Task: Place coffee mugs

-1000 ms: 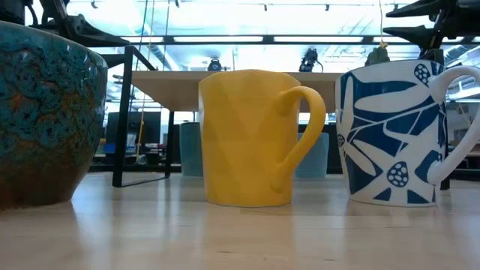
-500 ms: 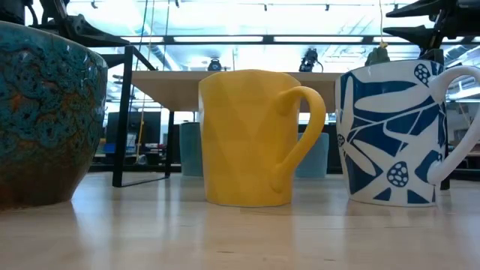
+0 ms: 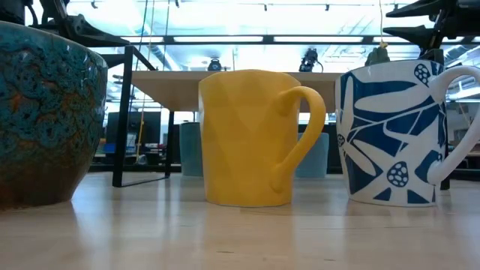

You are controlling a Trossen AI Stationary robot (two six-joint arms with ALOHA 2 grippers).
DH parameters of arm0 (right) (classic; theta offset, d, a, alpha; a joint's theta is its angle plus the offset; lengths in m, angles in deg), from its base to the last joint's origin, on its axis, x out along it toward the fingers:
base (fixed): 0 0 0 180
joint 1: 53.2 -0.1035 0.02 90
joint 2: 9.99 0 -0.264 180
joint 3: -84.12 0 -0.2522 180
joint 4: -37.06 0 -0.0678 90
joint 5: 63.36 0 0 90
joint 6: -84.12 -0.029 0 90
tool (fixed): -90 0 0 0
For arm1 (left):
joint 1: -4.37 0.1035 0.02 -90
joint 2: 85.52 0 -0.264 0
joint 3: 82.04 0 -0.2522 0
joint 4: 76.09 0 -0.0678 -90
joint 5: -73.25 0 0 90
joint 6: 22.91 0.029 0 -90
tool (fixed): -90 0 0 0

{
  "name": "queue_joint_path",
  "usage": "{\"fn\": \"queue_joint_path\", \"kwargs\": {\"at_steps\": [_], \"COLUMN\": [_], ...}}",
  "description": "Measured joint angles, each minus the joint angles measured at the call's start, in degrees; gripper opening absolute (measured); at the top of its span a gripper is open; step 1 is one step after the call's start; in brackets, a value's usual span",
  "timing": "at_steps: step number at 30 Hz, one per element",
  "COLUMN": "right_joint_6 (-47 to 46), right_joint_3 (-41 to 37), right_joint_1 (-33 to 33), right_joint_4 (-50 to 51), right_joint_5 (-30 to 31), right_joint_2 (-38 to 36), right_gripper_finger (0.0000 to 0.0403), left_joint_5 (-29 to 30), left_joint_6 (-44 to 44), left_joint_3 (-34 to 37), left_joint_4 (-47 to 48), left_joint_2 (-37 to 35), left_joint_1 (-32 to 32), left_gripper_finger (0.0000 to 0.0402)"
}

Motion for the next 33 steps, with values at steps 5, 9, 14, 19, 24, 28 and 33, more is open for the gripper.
{"fn": "queue_joint_path", "kwargs": {"at_steps": [5, 9, 14, 19, 24, 28, 33], "right_joint_6": [0.00, -0.02, 0.00, 0.15, 5.71, 9.90, 14.85], "right_joint_3": [0.01, 0.02, 0.02, 0.00, 0.01, 0.00, 0.00], "right_joint_1": [0.00, 0.00, 0.01, 0.00, 0.01, 0.00, 0.00], "right_joint_4": [0.00, -0.02, -0.01, -0.08, -2.06, -6.30, -7.04], "right_joint_5": [0.01, 0.01, 0.12, 0.41, 0.89, 0.30, -1.34], "right_joint_2": [0.01, 0.01, -0.01, 0.01, -0.01, 0.00, 0.03], "right_gripper_finger": [0.0120, 0.0120, 0.0120, 0.0120, 0.0120, 0.0120, 0.0120], "left_joint_5": [-0.01, 0.00, 0.01, 0.01, 3.53, 9.30, 12.50], "left_joint_6": [0.00, -0.01, -0.01, -0.07, -0.01, 0.04, 0.07], "left_joint_3": [-0.02, -0.01, -0.01, 0.00, 0.00, 0.00, -0.01], "left_joint_4": [0.01, 0.00, 0.00, -0.43, -1.99, -4.40, -5.38], "left_joint_2": [0.00, -0.01, 0.00, -0.01, 0.00, -0.02, -0.01], "left_joint_1": [0.00, -0.01, -0.02, 0.00, 0.00, 0.00, 0.00], "left_gripper_finger": [0.0117, 0.0117, 0.0117, 0.0117, 0.0117, 0.0117, 0.0117]}}
